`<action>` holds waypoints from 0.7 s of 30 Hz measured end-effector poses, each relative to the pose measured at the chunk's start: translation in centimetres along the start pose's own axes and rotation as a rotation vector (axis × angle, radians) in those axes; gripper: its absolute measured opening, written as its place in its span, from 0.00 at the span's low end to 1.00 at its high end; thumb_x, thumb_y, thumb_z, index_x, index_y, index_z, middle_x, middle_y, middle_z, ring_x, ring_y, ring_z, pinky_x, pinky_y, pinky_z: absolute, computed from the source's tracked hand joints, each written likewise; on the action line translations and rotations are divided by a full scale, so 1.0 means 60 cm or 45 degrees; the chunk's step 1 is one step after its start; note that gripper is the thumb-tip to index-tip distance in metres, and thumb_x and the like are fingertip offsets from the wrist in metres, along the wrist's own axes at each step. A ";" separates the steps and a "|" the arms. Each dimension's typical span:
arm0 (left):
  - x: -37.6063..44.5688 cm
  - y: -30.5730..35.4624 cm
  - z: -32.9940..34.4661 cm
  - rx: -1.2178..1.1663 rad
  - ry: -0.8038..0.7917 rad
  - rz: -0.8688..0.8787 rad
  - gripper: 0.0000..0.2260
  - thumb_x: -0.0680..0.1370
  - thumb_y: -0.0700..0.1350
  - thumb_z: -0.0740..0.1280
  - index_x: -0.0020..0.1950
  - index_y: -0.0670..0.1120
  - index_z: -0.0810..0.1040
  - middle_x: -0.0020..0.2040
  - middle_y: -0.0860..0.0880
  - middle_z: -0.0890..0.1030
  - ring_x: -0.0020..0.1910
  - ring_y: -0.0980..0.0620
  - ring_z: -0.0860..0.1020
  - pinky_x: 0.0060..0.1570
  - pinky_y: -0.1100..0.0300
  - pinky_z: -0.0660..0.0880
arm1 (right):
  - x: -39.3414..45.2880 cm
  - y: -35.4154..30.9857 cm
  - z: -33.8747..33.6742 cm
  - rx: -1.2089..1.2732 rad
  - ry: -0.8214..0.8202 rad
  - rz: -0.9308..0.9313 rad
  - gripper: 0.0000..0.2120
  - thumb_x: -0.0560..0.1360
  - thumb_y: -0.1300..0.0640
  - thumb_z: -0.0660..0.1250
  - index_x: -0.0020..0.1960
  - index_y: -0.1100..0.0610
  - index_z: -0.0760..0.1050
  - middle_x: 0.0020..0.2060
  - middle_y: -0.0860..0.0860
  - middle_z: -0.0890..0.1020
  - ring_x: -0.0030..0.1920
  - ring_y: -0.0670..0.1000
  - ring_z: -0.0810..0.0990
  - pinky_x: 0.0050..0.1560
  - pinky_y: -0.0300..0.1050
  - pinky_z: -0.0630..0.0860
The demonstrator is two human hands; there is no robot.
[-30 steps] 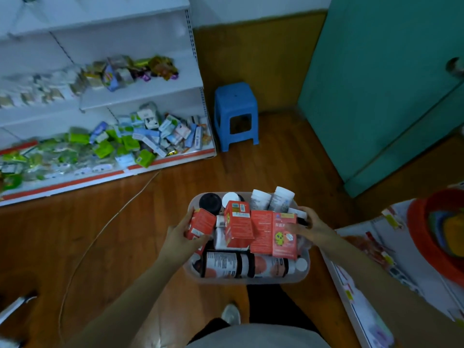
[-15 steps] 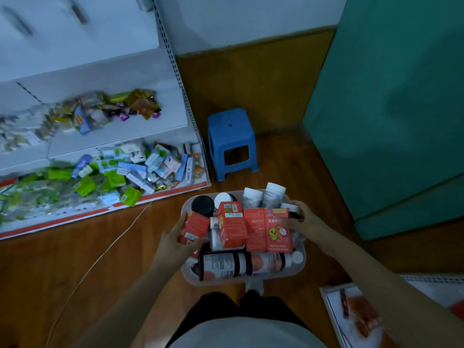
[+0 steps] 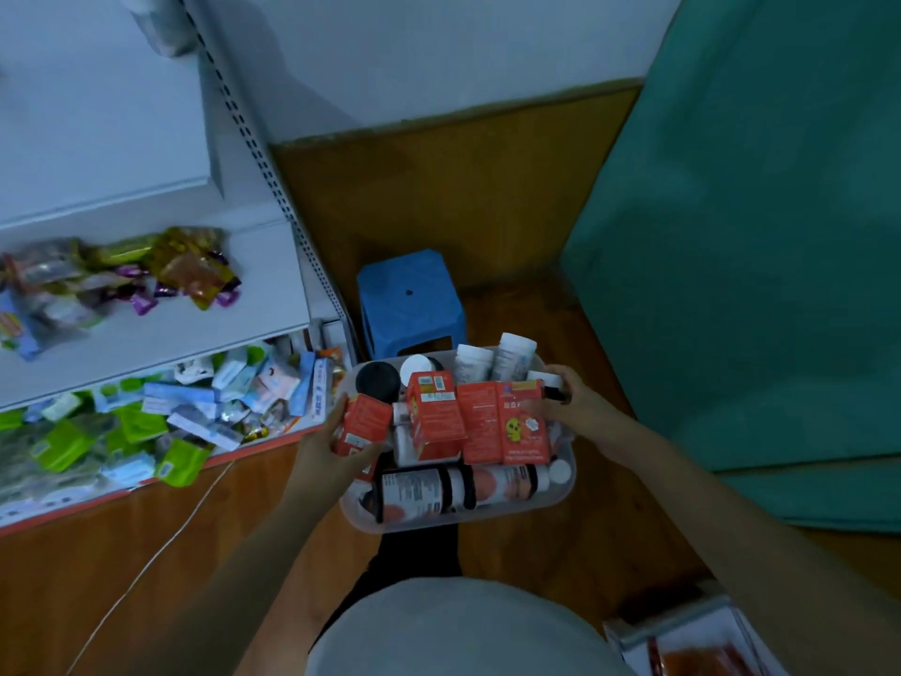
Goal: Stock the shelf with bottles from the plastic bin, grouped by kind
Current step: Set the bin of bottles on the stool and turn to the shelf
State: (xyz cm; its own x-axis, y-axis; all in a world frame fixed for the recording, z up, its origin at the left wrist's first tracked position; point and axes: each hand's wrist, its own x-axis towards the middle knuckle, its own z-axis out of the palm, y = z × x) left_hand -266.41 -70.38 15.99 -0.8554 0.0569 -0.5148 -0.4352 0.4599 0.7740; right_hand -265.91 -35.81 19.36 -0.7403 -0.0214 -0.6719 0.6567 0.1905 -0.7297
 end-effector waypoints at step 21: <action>0.514 0.099 -0.122 0.125 0.135 -0.219 0.48 0.62 0.71 0.70 0.77 0.66 0.52 0.63 0.43 0.74 0.56 0.47 0.80 0.61 0.48 0.77 | 0.509 -0.316 -0.055 -0.115 -0.126 0.052 0.38 0.71 0.52 0.75 0.74 0.48 0.59 0.61 0.47 0.75 0.55 0.47 0.80 0.44 0.40 0.79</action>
State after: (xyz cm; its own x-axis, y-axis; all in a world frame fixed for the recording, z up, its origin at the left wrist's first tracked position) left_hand -297.44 -72.40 7.38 -0.7979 -0.1211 -0.5905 -0.5524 0.5390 0.6359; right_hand -301.41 -36.85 13.09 -0.6925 -0.1075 -0.7134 0.6672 0.2808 -0.6899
